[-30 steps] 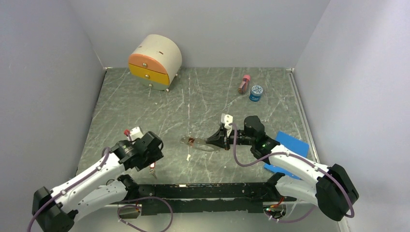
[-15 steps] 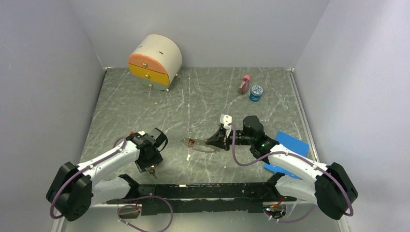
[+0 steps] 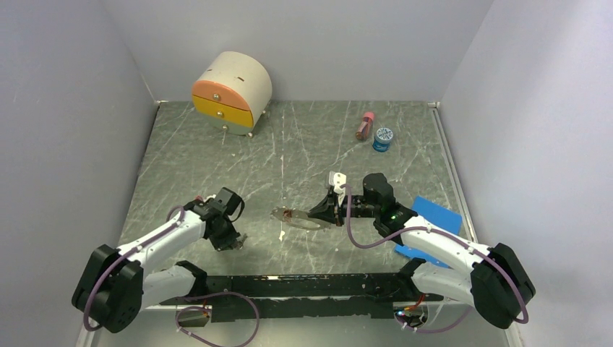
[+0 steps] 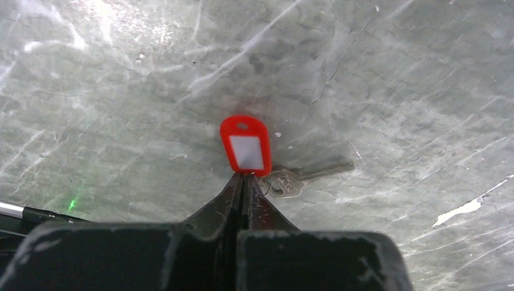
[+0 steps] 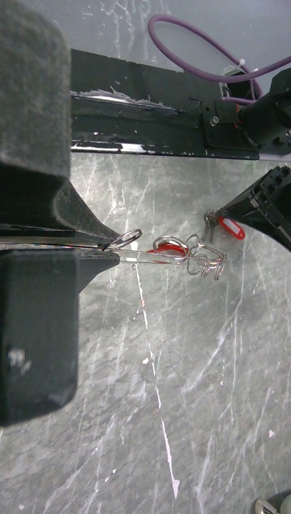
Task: Put the keys on the keyring
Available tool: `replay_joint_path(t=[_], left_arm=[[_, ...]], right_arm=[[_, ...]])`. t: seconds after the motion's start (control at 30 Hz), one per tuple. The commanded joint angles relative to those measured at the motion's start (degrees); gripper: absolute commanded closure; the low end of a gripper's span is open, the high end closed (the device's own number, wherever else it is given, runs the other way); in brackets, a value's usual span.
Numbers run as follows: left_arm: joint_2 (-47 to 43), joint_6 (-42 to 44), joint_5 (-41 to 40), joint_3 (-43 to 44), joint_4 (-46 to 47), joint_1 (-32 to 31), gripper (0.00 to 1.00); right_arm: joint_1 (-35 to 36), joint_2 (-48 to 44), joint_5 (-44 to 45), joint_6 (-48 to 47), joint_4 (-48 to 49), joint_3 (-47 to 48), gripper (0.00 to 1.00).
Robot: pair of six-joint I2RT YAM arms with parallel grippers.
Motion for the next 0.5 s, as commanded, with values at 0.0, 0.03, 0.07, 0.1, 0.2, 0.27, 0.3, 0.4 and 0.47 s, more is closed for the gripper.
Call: replay_joint_path(t=[0.0,0.03,0.07,0.1,0.2,0.27,0.3,0.4,0.47], left_arm=[[3.06,2.75,2.46,3.11,2.58,0.25,0.97],[3.87,3.4,3.14,3.68,3.28,0.23,0.97],[4.73,4.21,4.15,4.18,4.07,0.18,0.97],[5.45,4.88,4.58,4.88,4.61,0.15,0.97],[6.84,6.79,4.66,7.36,5.17,-0.32,0.97],[6.6,8.24,4.25,8.91,5.29,-0.82,0.97],[6.16,9.08,4.15,9.65,5.39,-1.17,0.97],[3.83,12.66,2.95,11.82,5.09,-1.91,0.98],[1.85,15.58,0.82,13.66,4.28,-2.16,0.97]], right_arm=[[-0.13,-0.89,-1.31,-0.44,2.56,1.15,1.0],[-0.16,-0.8,-1.27,-0.38,2.69,1.15,1.0],[-0.16,-0.74,-1.28,-0.28,2.61,1.29,1.0],[-0.12,-0.7,-1.22,-0.25,2.41,1.44,1.0],[-0.14,-0.66,-1.29,-0.42,1.89,1.65,1.0],[-0.14,-0.74,-1.27,-0.51,1.46,1.8,1.0],[-0.16,-0.85,-1.19,-0.59,1.33,1.82,1.0],[-0.12,-1.2,-1.2,-0.96,1.46,1.6,1.0],[-0.16,-1.36,-1.02,-1.39,1.55,1.5,1.0]])
